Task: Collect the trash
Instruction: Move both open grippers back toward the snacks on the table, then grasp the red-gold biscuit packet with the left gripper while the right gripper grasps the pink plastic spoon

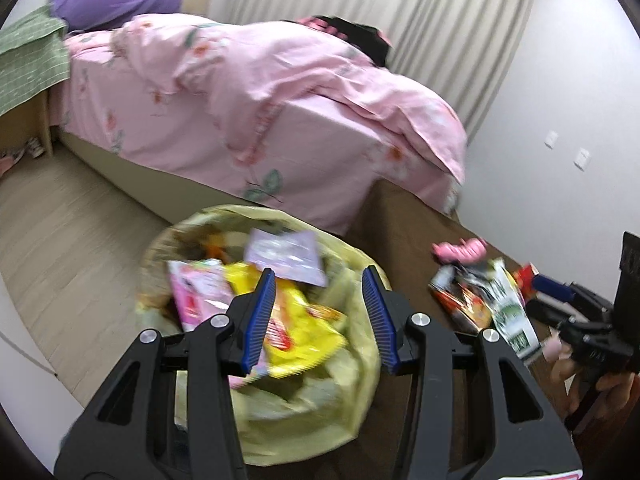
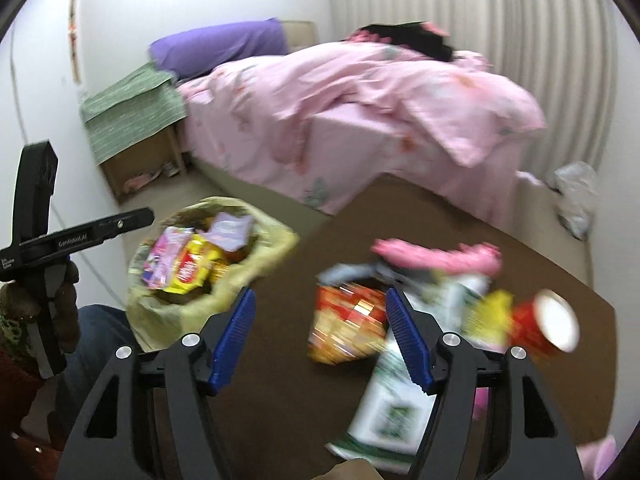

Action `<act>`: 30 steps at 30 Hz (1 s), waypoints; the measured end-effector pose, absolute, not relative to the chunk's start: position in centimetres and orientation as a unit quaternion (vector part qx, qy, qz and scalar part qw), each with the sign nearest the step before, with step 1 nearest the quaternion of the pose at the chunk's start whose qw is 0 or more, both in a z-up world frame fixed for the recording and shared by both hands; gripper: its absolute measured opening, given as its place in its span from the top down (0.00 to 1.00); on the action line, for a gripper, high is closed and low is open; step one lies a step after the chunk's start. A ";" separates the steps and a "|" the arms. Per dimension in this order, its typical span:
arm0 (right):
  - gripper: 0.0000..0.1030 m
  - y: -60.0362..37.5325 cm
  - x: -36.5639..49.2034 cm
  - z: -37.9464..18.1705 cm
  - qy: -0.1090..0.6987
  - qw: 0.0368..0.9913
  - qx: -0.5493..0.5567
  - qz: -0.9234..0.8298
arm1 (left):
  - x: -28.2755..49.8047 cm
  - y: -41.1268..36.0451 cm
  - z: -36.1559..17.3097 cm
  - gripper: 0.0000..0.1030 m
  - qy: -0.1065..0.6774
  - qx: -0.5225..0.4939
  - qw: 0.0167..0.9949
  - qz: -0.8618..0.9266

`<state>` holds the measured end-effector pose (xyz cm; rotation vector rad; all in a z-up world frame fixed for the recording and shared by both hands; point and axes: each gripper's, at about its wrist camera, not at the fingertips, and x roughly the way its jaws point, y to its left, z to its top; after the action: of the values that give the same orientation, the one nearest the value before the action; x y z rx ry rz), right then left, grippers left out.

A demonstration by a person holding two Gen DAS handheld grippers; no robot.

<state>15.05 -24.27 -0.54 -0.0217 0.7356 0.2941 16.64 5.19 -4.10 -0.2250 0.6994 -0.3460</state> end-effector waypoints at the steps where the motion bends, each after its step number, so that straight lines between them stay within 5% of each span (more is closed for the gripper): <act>1: 0.38 -25.7 14.1 -0.4 0.356 0.926 -0.004 0.130 | 16.5 4.6 -4.1 0.58 0.342 -0.106 0.917 -0.174; 26: 0.32 -36.1 7.2 -5.4 0.389 0.920 0.041 0.040 | 20.8 -12.6 -9.3 0.59 0.456 -0.070 0.850 -0.253; 28: 0.32 -36.7 6.9 -5.8 0.390 0.918 0.051 0.037 | 20.6 -12.9 -9.3 0.62 0.453 -0.058 0.857 -0.238; 30: 0.32 -37.3 6.7 -6.4 0.399 0.915 0.060 0.029 | 20.4 -12.9 -9.4 0.78 0.459 -0.054 0.852 -0.245</act>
<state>6.72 -37.31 -6.41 0.1241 0.8213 0.0598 20.35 -12.93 -9.45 -0.1128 0.9660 -0.5156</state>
